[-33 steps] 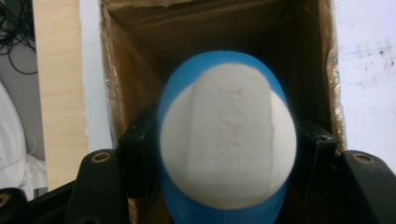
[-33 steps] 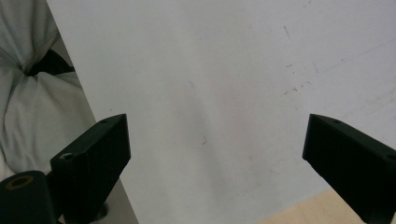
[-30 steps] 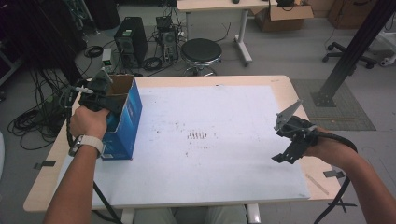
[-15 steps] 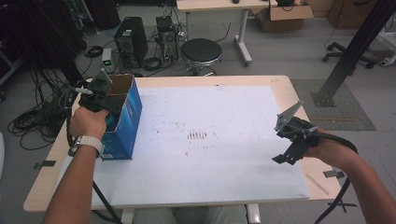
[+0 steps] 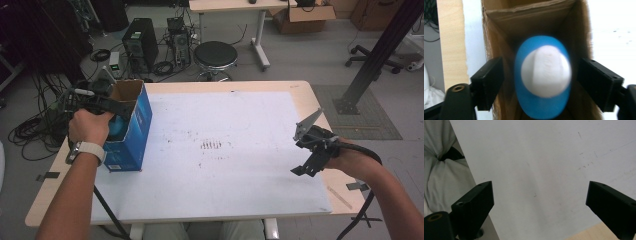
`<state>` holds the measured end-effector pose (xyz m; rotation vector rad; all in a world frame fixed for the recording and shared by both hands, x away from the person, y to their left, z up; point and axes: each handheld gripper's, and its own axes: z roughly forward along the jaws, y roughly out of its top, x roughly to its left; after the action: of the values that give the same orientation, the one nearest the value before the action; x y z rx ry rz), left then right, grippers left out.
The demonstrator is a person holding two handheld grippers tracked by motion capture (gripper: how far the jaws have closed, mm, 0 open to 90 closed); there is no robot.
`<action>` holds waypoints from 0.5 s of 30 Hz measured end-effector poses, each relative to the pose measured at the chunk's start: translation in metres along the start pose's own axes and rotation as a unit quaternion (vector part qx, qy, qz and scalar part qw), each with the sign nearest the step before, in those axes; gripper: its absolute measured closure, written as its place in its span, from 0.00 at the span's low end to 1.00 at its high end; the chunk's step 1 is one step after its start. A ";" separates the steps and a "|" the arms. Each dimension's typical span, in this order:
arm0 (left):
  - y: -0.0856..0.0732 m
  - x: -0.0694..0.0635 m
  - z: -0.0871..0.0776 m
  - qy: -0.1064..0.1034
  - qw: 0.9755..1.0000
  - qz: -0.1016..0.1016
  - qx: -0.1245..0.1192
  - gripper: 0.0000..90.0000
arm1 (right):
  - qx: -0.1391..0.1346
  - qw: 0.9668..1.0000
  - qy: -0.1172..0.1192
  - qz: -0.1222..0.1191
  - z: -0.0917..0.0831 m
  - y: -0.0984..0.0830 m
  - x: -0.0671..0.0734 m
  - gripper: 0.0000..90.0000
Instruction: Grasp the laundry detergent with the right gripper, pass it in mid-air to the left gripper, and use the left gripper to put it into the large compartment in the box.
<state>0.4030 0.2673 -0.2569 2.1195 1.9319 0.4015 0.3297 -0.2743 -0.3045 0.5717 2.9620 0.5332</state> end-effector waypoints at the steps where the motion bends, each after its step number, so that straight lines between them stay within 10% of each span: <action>1: 0.001 0.000 -0.004 0.000 1.000 0.002 -0.002 0.24 | -0.001 1.000 0.000 0.000 -0.001 0.000 0.000 0.08; 15: 0.003 -0.020 -0.060 -0.006 0.999 0.046 -0.016 0.16 | -0.005 1.000 -0.008 0.000 -0.012 0.002 0.005 0.09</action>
<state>0.3822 0.2468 -0.2004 2.1900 1.8140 0.4326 0.3235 -0.2747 -0.2928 0.5715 2.9434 0.5402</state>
